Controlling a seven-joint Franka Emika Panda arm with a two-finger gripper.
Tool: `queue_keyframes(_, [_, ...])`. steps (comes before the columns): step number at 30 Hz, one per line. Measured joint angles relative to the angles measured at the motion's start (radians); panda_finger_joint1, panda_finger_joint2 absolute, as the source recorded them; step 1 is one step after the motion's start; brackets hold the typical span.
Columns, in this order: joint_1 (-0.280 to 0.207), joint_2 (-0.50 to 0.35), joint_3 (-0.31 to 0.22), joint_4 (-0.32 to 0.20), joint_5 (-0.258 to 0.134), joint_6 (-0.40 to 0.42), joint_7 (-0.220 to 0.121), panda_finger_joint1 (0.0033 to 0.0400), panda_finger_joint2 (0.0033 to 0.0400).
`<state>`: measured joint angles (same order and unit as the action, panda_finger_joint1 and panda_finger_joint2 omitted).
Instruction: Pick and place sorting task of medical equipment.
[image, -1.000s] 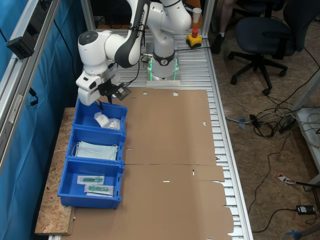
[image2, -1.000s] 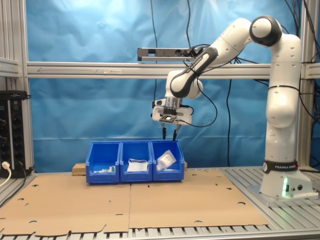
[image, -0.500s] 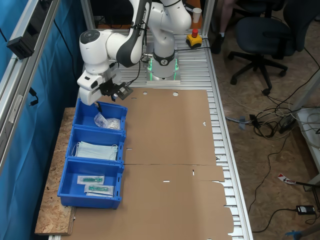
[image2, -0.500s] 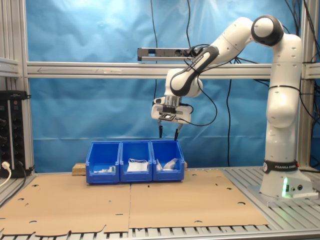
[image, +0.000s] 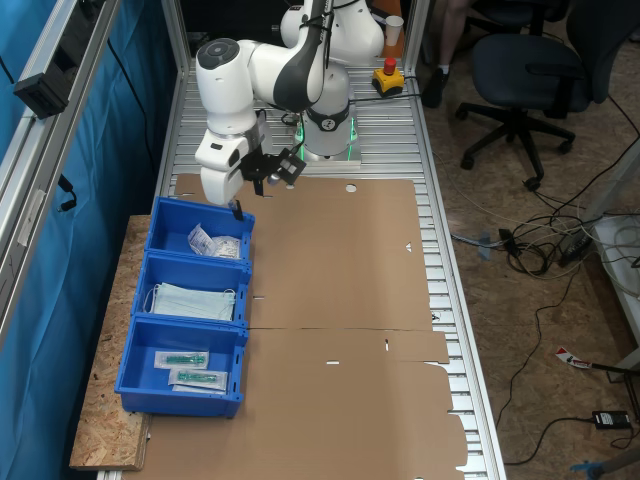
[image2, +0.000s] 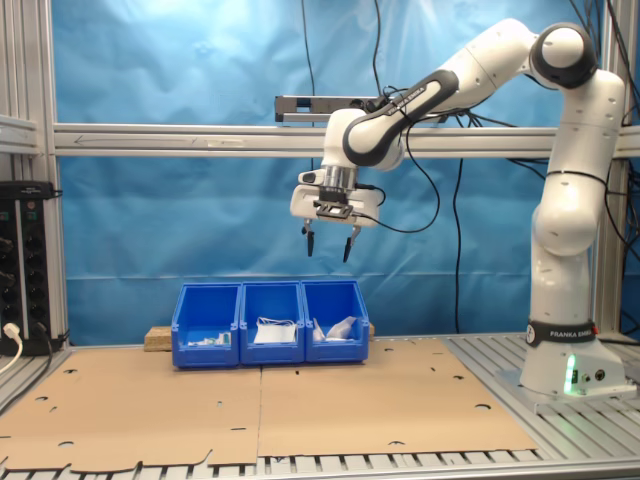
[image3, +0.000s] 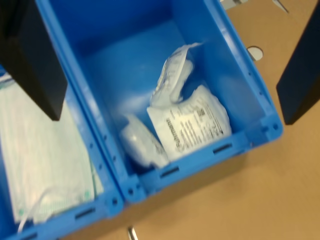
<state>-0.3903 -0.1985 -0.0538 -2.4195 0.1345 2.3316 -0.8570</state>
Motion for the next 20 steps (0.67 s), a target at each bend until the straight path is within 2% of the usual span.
queue_keyframes(13, [0.161, -0.121, 0.054, 0.001, 0.000, -0.137, 0.000, 0.0400, 0.0400])
queue_keyframes(14, [0.187, -0.131, 0.061, 0.001, 0.000, -0.157, 0.000, 0.0400, 0.0400])
queue_keyframes(20, [0.264, -0.146, 0.075, 0.001, 0.000, -0.211, 0.000, 0.0400, 0.0400])
